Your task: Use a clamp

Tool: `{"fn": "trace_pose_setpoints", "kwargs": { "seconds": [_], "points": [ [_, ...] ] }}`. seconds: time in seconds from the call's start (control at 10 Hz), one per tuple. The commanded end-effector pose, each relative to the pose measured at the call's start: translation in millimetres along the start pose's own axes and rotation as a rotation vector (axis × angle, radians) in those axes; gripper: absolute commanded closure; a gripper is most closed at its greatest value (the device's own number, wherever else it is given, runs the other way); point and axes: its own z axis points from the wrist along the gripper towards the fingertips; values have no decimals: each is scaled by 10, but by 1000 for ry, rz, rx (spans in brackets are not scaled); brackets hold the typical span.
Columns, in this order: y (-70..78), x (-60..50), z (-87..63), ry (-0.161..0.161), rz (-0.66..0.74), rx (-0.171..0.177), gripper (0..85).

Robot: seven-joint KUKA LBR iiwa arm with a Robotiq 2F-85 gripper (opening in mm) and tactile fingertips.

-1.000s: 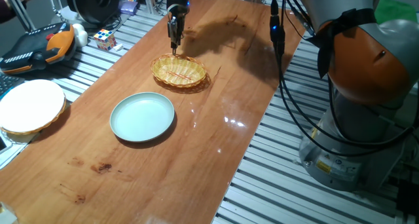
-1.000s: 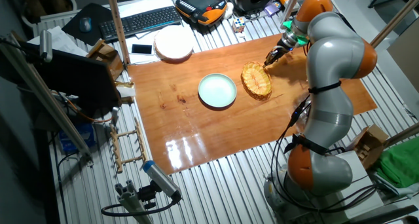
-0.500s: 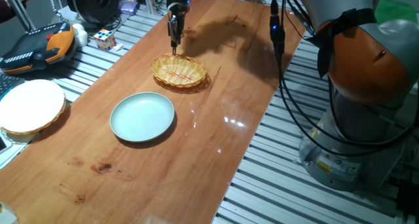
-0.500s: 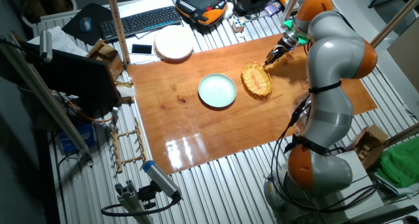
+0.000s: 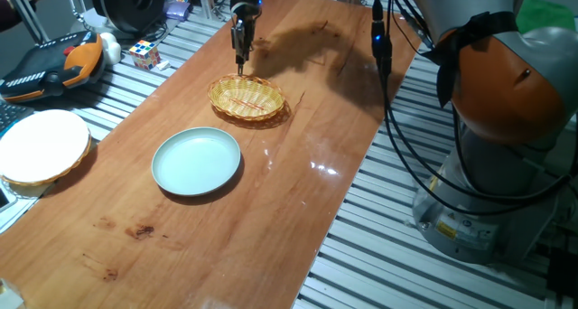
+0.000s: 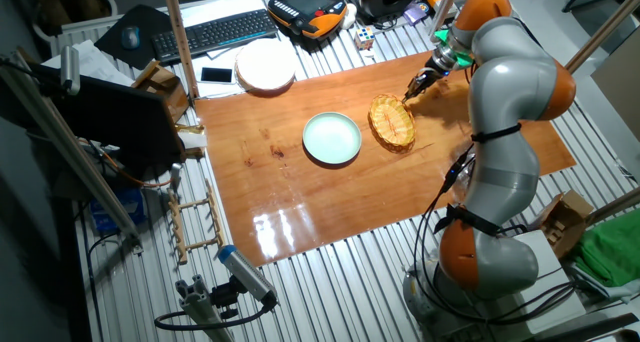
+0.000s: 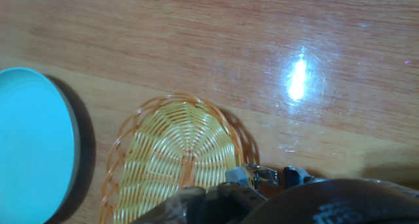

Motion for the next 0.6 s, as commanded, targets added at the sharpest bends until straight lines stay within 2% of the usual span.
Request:
{"fn": "trace_pose_setpoints", "kwargs": {
  "seconds": [0.0,0.5],
  "points": [
    [0,-1,-1,0,2,-4,493],
    [1,-4,5,1,2,-8,510]
  ]
}}
